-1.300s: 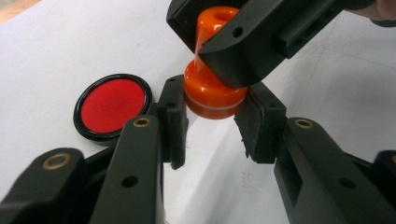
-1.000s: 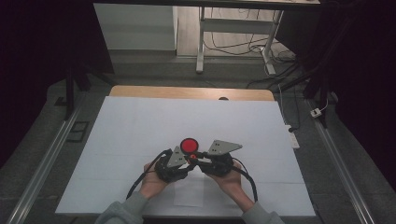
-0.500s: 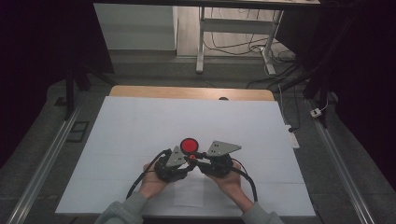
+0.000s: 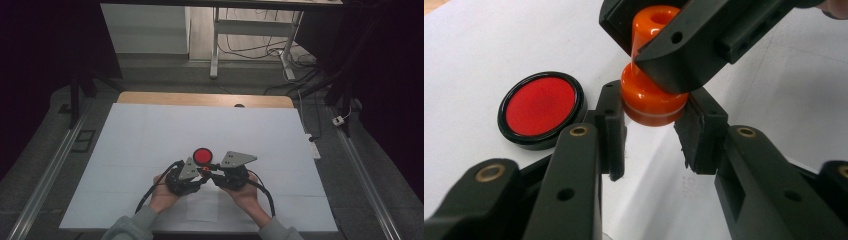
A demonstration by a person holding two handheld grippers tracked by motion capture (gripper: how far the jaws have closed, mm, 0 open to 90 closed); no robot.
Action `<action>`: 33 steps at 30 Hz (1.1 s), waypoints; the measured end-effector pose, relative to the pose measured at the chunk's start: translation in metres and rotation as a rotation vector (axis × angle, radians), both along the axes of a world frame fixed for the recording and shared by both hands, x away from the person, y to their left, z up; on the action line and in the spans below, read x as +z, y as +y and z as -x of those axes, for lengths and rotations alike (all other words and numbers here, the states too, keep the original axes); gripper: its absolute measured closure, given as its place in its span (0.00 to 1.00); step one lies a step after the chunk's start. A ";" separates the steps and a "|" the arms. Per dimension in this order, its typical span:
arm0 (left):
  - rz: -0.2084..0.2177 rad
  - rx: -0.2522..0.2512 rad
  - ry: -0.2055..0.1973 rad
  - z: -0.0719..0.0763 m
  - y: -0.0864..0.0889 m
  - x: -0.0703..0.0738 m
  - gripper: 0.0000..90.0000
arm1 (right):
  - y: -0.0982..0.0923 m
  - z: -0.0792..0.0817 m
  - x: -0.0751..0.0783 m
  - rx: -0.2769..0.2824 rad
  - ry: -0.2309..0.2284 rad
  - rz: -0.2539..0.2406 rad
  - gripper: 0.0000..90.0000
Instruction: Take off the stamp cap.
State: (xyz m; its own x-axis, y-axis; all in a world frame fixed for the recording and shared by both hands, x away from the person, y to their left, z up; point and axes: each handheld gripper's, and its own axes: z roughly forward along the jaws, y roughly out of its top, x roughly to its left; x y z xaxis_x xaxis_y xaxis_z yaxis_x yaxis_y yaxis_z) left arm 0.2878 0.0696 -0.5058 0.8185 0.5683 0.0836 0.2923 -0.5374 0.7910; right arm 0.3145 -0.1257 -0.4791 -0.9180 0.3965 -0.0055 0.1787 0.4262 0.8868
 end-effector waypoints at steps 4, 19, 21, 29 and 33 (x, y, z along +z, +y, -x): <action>-0.003 0.001 -0.002 0.000 0.000 0.000 0.72 | 0.000 -0.001 0.000 -0.001 0.008 -0.004 0.81; -0.016 0.003 -0.008 0.001 -0.001 -0.002 0.72 | -0.001 -0.001 -0.001 -0.012 0.031 -0.007 0.81; -0.145 -0.014 -0.007 0.002 -0.007 -0.010 0.72 | -0.007 -0.003 0.007 -0.061 0.012 -0.079 0.81; -0.041 -0.020 -0.010 0.006 -0.006 0.001 0.72 | -0.024 -0.004 0.020 -0.096 -0.027 -0.096 0.81; -0.033 -0.014 0.000 0.005 -0.004 0.000 0.72 | -0.020 -0.004 0.018 -0.077 -0.018 -0.099 0.81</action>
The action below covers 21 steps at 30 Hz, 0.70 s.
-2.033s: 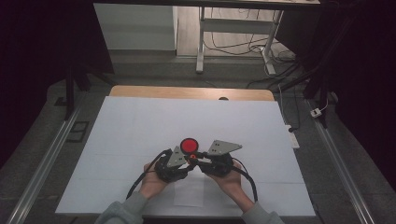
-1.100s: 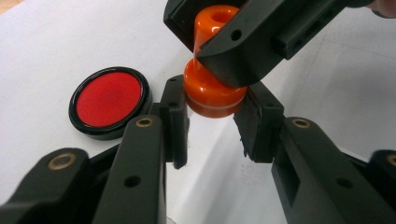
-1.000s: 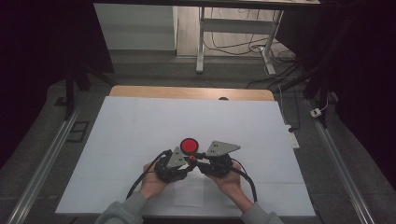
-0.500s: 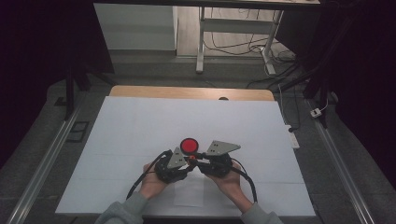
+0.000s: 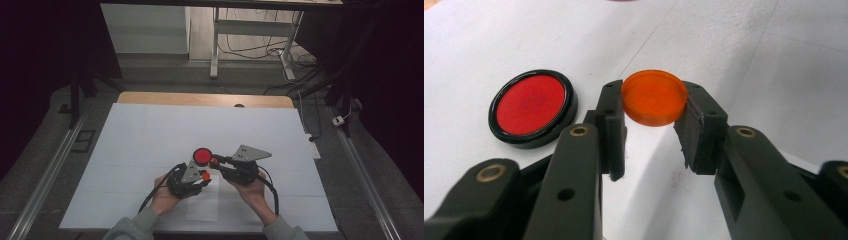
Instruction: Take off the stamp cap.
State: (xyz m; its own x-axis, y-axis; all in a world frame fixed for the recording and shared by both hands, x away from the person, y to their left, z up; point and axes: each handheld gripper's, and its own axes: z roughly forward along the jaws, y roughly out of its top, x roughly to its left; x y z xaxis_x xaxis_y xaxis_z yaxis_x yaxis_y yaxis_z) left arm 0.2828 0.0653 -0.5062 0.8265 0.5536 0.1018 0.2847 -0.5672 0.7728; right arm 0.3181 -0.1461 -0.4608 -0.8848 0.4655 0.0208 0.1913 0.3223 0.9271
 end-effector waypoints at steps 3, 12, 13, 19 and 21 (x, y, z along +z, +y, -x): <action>0.007 0.004 0.001 -0.001 0.003 0.001 0.72 | 0.000 0.000 0.000 0.003 0.007 -0.006 0.81; 0.045 0.026 0.011 -0.003 0.013 0.004 0.72 | 0.001 -0.001 -0.002 0.009 0.014 -0.001 0.81; 0.048 0.029 0.011 -0.003 0.014 0.005 0.72 | 0.001 -0.001 -0.002 0.008 0.013 -0.002 0.81; 0.067 0.046 0.016 -0.002 0.023 0.008 0.72 | 0.000 -0.001 -0.002 0.007 0.010 0.003 0.81; 0.070 0.049 0.017 -0.001 0.028 0.009 0.72 | 0.001 -0.001 -0.002 0.005 0.012 0.006 0.81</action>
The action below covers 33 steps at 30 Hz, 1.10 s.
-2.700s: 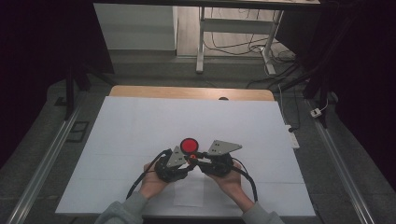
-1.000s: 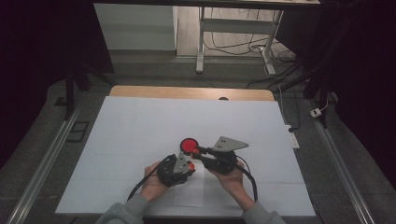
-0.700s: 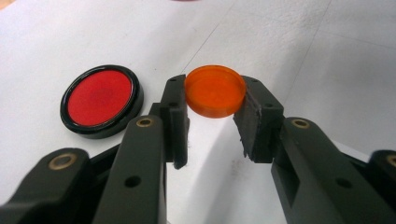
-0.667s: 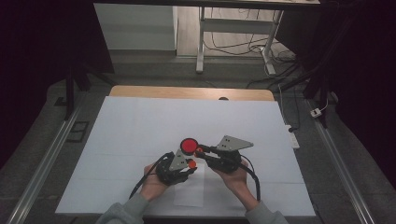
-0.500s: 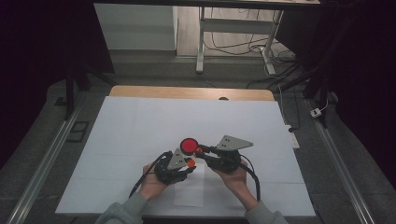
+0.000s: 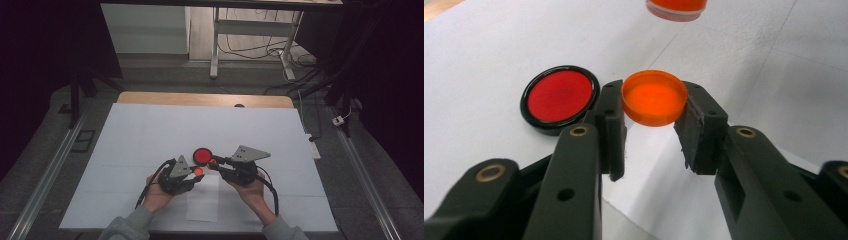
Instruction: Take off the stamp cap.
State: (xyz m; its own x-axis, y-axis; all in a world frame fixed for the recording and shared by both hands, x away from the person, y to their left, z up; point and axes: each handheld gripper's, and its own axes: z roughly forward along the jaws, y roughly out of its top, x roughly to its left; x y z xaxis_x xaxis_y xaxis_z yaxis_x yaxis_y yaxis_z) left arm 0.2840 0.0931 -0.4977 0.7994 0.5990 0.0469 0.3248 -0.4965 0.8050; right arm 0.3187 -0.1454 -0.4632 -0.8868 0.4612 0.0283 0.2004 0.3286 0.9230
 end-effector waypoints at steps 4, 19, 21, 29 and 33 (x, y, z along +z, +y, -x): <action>0.019 0.014 0.007 0.001 0.009 0.001 0.72 | 0.000 0.000 0.000 -0.001 -0.001 0.003 0.81; 0.069 0.057 0.009 0.012 0.036 0.007 0.72 | -0.003 -0.001 -0.001 -0.012 0.000 0.005 0.81; 0.080 0.072 0.010 0.014 0.042 0.008 0.72 | -0.003 -0.001 0.000 -0.014 -0.002 0.005 0.81; 0.097 0.129 0.022 0.020 0.065 0.004 0.72 | -0.006 0.000 0.000 -0.018 -0.002 0.000 0.81; 0.098 0.139 0.023 0.022 0.070 0.003 0.72 | -0.007 -0.001 0.000 -0.020 -0.002 -0.001 0.81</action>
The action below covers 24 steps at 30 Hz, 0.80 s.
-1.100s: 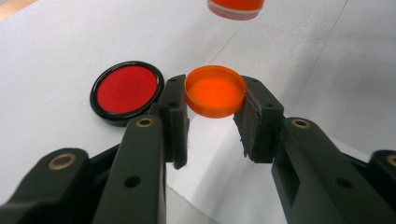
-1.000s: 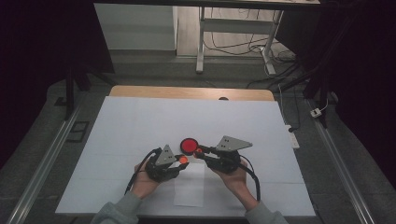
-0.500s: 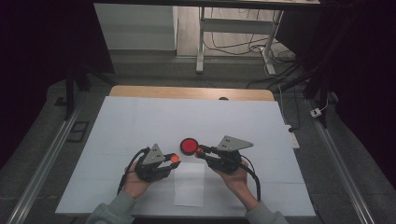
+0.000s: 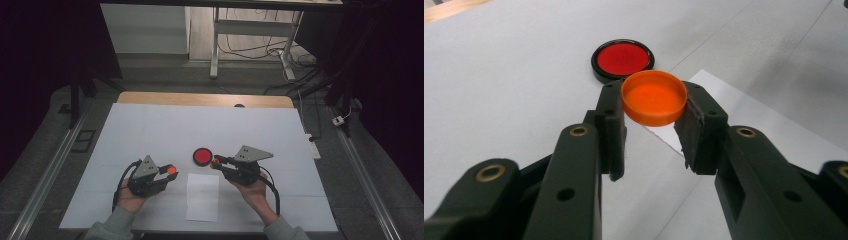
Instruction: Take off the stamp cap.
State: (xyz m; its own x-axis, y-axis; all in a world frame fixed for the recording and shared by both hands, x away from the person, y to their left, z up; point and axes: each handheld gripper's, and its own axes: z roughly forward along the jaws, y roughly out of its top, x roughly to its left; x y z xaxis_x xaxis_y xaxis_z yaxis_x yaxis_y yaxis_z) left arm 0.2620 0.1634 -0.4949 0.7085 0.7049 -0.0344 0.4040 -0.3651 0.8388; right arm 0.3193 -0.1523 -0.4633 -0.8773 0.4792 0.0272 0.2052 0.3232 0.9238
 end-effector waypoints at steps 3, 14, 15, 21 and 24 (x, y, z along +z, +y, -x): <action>-0.007 0.006 0.002 0.002 0.004 -0.001 0.72 | 0.000 0.000 -0.001 -0.002 0.001 -0.002 0.81; -0.009 0.039 0.014 0.007 0.020 -0.007 0.72 | -0.001 -0.001 -0.002 -0.006 0.003 0.002 0.81; -0.010 0.041 0.015 0.008 0.021 -0.008 0.72 | -0.001 -0.001 -0.002 -0.006 0.002 0.003 0.81; -0.012 0.059 0.020 0.010 0.030 -0.011 0.72 | -0.002 -0.001 -0.002 -0.011 0.000 0.000 0.81; -0.014 0.064 0.024 0.011 0.035 -0.012 0.72 | -0.003 -0.002 -0.002 -0.013 0.000 0.001 0.81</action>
State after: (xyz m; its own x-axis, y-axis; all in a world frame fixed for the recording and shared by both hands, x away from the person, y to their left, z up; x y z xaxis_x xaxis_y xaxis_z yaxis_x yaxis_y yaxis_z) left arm 0.2505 0.1980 -0.5070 0.6610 0.7493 -0.0406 0.4469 -0.3497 0.8234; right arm 0.3213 -0.1556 -0.4653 -0.8711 0.4903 0.0265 0.2091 0.3216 0.9235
